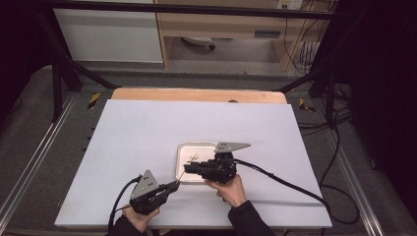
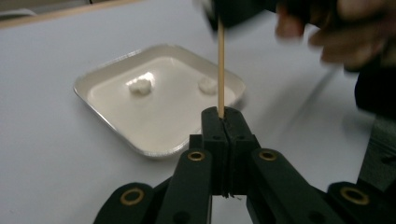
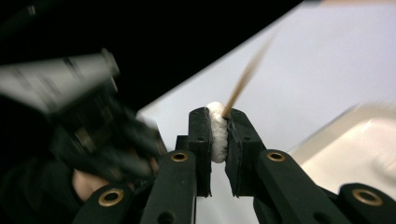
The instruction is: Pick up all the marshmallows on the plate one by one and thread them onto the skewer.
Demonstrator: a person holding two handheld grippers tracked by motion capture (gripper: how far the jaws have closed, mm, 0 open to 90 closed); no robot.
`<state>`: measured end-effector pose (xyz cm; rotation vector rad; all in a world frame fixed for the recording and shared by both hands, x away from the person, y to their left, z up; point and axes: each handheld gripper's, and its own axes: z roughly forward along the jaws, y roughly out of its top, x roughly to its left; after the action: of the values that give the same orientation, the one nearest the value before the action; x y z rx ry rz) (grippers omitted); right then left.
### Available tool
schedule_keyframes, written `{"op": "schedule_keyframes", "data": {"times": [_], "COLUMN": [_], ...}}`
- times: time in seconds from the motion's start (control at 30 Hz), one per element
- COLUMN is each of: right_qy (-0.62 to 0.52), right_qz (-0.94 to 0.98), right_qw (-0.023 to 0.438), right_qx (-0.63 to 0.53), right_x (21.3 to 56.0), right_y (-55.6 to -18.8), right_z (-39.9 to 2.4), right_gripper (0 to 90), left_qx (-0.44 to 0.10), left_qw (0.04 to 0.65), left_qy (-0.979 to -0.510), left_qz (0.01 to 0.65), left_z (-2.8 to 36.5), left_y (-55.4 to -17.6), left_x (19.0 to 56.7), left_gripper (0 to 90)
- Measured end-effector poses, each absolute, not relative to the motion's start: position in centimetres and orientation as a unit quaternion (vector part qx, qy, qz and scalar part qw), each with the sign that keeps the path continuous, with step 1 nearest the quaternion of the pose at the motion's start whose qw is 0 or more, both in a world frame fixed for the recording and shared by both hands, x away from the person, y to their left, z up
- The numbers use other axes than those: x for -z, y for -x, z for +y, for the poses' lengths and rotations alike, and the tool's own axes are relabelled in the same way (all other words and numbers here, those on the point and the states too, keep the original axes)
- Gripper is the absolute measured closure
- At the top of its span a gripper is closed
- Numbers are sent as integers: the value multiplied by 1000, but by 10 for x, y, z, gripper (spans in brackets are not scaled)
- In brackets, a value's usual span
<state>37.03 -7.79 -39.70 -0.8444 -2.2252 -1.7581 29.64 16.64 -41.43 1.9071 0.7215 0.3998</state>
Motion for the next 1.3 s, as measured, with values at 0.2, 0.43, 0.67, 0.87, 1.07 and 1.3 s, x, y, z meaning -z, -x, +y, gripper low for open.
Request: {"op": "schedule_keyframes", "data": {"times": [0.2,0.43,0.67,0.87,1.07,1.3], "right_qy": [285,285,301,317,340,337], "right_qz": [-751,-752,-755,-774,-801,-839], "right_qw": [87,86,41,-8,-64,-95], "right_qx": [589,588,581,548,488,417], "right_x": [413,414,394,389,404,427], "right_y": [-367,-365,-370,-377,-389,-398], "right_z": [-69,-68,-81,-94,-108,-107], "right_gripper": [811,792,475,272,247,315], "left_qx": [-149,-152,-141,-142,-132,-126], "left_qw": [496,501,504,501,501,499], "left_qy": [-796,-792,-788,-787,-784,-786], "left_qz": [313,313,325,331,343,343], "left_z": [165,162,169,177,184,184], "left_y": [-301,-303,-305,-307,-311,-312], "left_x": [423,422,424,425,427,428], "left_gripper": [887,885,884,884,883,882]}}
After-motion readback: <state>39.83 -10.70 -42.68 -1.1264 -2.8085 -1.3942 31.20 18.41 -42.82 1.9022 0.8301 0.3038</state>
